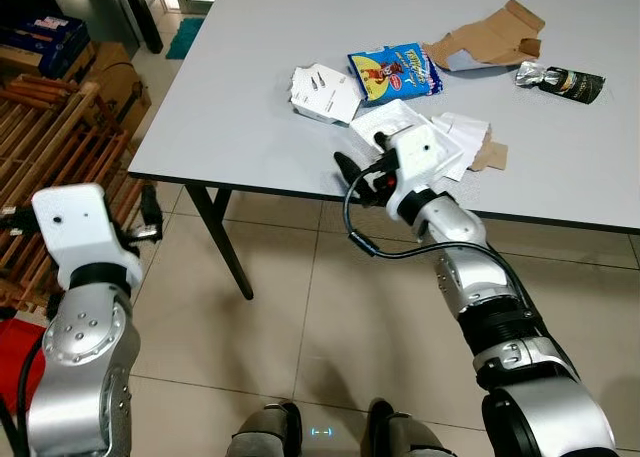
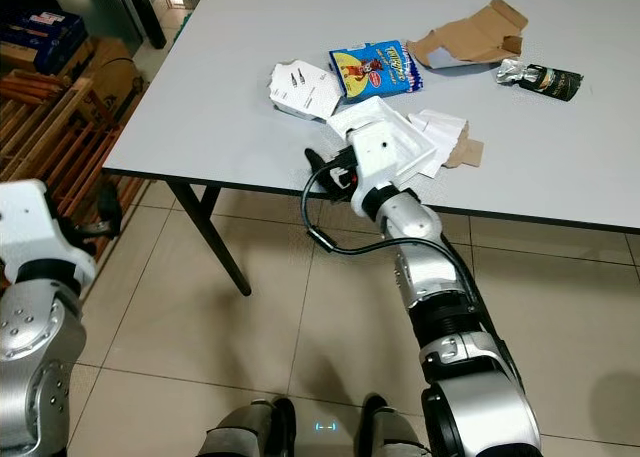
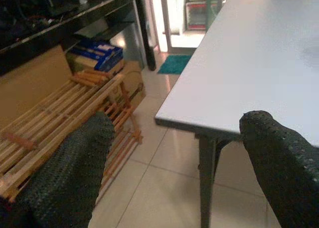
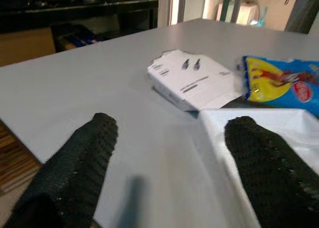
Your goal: Picking trash to rubbish bin
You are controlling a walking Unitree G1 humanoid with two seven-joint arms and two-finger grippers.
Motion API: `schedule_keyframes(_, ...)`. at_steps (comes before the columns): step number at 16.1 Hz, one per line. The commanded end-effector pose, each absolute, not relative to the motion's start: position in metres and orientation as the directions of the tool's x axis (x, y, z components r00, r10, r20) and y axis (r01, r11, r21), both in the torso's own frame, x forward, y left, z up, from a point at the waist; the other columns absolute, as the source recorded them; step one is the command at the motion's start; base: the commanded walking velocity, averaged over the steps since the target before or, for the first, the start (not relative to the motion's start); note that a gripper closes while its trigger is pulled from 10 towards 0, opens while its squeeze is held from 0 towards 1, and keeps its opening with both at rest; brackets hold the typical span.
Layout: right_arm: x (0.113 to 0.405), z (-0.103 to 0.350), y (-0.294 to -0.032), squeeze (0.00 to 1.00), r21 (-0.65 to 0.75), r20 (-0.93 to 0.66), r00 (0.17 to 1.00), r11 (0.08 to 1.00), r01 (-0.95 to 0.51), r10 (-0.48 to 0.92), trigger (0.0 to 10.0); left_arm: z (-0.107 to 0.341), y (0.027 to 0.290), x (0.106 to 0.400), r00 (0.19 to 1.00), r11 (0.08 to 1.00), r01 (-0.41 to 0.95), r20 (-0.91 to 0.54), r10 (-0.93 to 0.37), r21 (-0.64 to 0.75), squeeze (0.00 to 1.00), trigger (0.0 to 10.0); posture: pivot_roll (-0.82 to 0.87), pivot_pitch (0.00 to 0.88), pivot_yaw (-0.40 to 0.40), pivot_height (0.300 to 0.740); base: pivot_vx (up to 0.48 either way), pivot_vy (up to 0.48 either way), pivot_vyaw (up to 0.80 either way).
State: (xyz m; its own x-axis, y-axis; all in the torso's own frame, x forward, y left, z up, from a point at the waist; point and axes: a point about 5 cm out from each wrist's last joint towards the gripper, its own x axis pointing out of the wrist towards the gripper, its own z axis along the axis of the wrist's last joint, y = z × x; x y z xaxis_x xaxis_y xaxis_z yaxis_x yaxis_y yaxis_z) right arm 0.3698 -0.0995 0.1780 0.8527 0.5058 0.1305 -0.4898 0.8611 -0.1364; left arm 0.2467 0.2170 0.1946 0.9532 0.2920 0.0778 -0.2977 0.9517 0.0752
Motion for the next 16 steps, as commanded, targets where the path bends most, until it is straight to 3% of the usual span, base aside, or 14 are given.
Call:
schedule_keyframes(1, 0.373, 0.184, -0.105, 1.0, -0.193, 0.143, 0.854, 0.86, -0.472, 0.501, 10.0, 0.194, 0.218, 0.246, 0.957, 0.953, -0.289, 0.065, 0.284, 0.091, 0.0, 10.0, 0.11, 0.232, 0.06, 0.74, 0.0, 0.0, 0.0)
schedule_keyframes(7, 0.38, 0.187, -0.116, 1.0, -0.294, 0.072, 0.849, 0.824, -0.484, 0.524, 10.0, 0.193, 0.219, 0.242, 0.954, 0.949, -0.3, 0.057, 0.295, 0.099, 0.0, 10.0, 0.12, 0.237, 0.061, 0.74, 0.0, 0.0, 0.0)
schedule_keyframes(9, 0.384, 0.19, -0.118, 0.42, -0.32, 0.052, 0.84, 0.806, -0.499, 0.541, 10.0, 0.192, 0.22, 0.243, 0.953, 0.948, -0.303, 0.05, 0.299, 0.095, 0.0, 10.0, 0.12, 0.242, 0.063, 0.74, 0.0, 0.0, 0.0)
schedule_keyframes(10, 0.385, 0.191, -0.118, 0.0, -0.333, 0.04, 0.833, 0.793, -0.51, 0.552, 10.0, 0.192, 0.22, 0.242, 0.953, 0.948, -0.302, 0.049, 0.299, 0.097, 0.0, 10.0, 0.12, 0.244, 0.064, 0.74, 0.0, 0.0, 0.0)
schedule_keyframes(16, 0.393, 0.197, -0.114, 0.0, -0.397, -0.021, 0.805, 0.734, -0.551, 0.593, 10.0, 0.19, 0.219, 0.241, 0.954, 0.949, -0.3, 0.033, 0.299, 0.099, 0.0, 10.0, 0.11, 0.254, 0.064, 0.74, 0.0, 0.0, 0.0)
